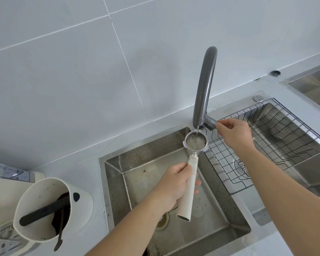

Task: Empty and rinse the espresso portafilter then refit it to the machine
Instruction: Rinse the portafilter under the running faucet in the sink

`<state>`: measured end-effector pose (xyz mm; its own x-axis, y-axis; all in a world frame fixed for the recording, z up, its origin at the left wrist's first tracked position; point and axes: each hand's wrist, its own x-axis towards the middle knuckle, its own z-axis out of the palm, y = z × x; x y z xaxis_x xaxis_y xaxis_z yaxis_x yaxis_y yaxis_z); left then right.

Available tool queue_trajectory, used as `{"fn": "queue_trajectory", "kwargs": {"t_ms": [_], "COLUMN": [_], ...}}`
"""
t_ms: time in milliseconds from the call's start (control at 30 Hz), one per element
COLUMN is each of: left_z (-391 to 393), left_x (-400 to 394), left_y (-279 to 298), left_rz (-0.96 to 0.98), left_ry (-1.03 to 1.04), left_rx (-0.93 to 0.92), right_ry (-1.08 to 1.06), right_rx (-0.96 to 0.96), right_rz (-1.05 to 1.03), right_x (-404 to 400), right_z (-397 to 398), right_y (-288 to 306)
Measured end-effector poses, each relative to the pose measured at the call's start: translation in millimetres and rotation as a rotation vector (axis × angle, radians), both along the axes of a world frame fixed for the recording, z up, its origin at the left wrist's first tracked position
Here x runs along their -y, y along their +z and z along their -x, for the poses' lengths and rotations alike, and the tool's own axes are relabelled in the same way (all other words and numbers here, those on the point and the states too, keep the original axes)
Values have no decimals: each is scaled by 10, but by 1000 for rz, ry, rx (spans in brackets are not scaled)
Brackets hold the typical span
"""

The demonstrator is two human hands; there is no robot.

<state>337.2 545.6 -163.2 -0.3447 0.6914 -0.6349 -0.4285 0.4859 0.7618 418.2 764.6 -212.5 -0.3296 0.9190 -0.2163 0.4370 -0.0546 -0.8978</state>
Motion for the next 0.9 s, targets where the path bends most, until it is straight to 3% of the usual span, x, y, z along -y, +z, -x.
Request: {"fn": "queue_trajectory", "kwargs": {"t_ms": [200, 567, 700, 900], "left_z": [-10, 109, 176, 280], "left_x": [-50, -111, -126, -22], "left_y": [30, 105, 172, 132], "left_rz": [-25, 128, 195, 262], "left_ry": [128, 85, 2, -121], "left_rx": [208, 415, 347, -56], "right_ry": [-3, -17, -14, -17], "right_rx": [-8, -7, -6, -2], "right_rz": [-3, 25, 31, 36], "right_x": [-5, -1, -3, -6], "right_z": [12, 25, 26, 27], "right_y": [-22, 15, 12, 18]}}
